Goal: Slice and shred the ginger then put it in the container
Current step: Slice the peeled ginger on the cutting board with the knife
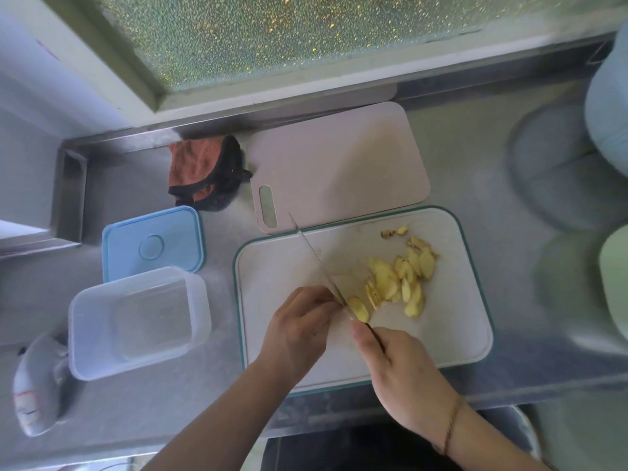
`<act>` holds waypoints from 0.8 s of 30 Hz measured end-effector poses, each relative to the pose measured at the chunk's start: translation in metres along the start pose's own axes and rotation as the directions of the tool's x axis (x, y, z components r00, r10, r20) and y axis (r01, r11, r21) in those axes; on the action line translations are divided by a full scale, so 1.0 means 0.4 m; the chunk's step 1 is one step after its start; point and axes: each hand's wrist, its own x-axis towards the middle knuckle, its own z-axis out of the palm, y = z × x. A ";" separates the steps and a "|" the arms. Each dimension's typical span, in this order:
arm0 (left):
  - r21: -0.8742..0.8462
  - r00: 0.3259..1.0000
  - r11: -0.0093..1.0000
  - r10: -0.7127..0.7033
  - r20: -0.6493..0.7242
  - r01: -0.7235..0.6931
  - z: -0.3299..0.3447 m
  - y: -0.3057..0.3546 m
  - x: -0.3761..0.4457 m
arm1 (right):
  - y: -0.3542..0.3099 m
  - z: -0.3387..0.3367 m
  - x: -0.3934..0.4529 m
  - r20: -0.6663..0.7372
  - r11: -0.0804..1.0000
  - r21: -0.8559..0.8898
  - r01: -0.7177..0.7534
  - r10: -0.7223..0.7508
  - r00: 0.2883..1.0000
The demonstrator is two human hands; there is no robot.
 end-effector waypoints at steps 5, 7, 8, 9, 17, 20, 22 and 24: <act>0.006 0.999 0.999 0.050 -0.002 -0.050 -0.005 -0.005 0.002 | -0.002 -0.008 -0.011 0.033 0.999 -0.036 -0.007 0.008 0.999; 0.017 0.999 0.998 0.053 0.008 -0.053 -0.003 -0.006 0.000 | -0.005 -0.007 -0.012 0.038 0.999 -0.046 -0.015 0.017 0.999; 0.022 0.998 0.998 0.056 0.012 -0.056 -0.002 -0.006 -0.002 | -0.005 -0.007 -0.013 0.045 0.999 -0.047 -0.023 0.025 0.999; 0.026 0.998 0.998 0.060 0.014 -0.060 -0.001 -0.007 -0.003 | -0.007 -0.008 -0.015 0.048 0.998 -0.048 -0.030 0.033 0.998; 0.027 0.997 0.997 0.071 -0.004 -0.071 0.002 -0.008 -0.001 | -0.021 -0.012 -0.021 0.073 0.994 -0.099 -0.049 0.057 0.996; 0.032 0.996 0.996 0.085 0.005 -0.085 0.001 -0.008 0.003 | -0.024 -0.009 -0.019 0.069 0.993 -0.110 -0.049 0.057 0.996; 0.041 0.995 0.995 0.095 0.010 -0.095 0.001 -0.009 0.004 | -0.025 -0.008 -0.016 0.074 0.992 -0.118 -0.051 0.060 0.995; 0.045 0.995 0.994 0.102 0.015 -0.103 0.002 -0.010 0.004 | -0.024 -0.008 -0.012 0.086 0.990 -0.129 -0.057 0.069 0.994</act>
